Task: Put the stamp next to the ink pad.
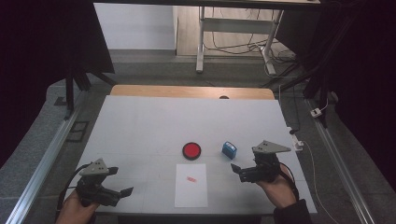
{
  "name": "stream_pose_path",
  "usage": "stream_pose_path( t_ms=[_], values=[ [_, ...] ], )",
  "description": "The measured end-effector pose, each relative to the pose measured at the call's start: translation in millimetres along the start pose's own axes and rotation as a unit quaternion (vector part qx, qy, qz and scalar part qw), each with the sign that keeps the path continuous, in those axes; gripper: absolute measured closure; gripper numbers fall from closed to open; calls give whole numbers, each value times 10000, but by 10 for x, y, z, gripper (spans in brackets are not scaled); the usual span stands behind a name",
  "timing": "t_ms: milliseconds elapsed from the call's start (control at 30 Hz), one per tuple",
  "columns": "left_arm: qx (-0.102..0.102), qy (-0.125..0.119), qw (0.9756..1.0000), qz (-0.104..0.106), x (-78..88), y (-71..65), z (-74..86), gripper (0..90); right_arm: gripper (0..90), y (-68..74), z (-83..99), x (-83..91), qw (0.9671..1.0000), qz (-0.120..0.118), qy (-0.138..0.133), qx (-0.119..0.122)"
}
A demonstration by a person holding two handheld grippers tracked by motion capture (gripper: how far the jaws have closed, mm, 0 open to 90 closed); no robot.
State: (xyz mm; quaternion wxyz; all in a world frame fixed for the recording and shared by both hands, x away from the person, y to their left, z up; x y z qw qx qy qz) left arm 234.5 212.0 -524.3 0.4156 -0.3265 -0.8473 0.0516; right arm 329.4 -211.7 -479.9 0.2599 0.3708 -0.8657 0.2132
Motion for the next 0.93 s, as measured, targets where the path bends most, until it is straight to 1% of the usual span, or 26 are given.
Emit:
stream_pose_path(
  t_ms=[200,367,500,600,633,700,733,833,933],
  values=[
    [25,-21,10000,-11,4,5,-1,25,0,11,132,137,9999,55,54,-144],
    [55,-38,10000,2,8,9,-3,23,0,8,254,246,9994,183,139,-239],
    [75,-52,10000,-21,11,11,-2,20,0,15,366,326,9990,254,271,-240],
    [83,-57,9999,-26,13,12,-2,20,0,23,457,366,9984,303,387,-293],
    [81,-60,9999,-28,13,12,-3,20,0,22,472,378,9982,312,404,-320],
    [76,-46,10000,-39,12,12,2,20,0,18,476,418,9980,371,345,-386],
    [73,-54,10000,-36,14,12,2,20,0,21,491,433,9977,380,403,-393],
    [76,-46,10000,-37,12,14,3,20,0,23,507,445,9972,415,441,-429],
    [86,-57,9999,-23,9,11,-6,20,0,24,513,440,9971,394,505,-405]
  ],
)
Point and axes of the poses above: each handheld gripper's, and its own axes: x roughly backward along the jaws, z roughly out of its underside, y roughly to its left, the point moved 6 cm from there along -x, roughly forward along the jaws, and after that the axes turned 13 degrees about x, right-handed, at the moved point
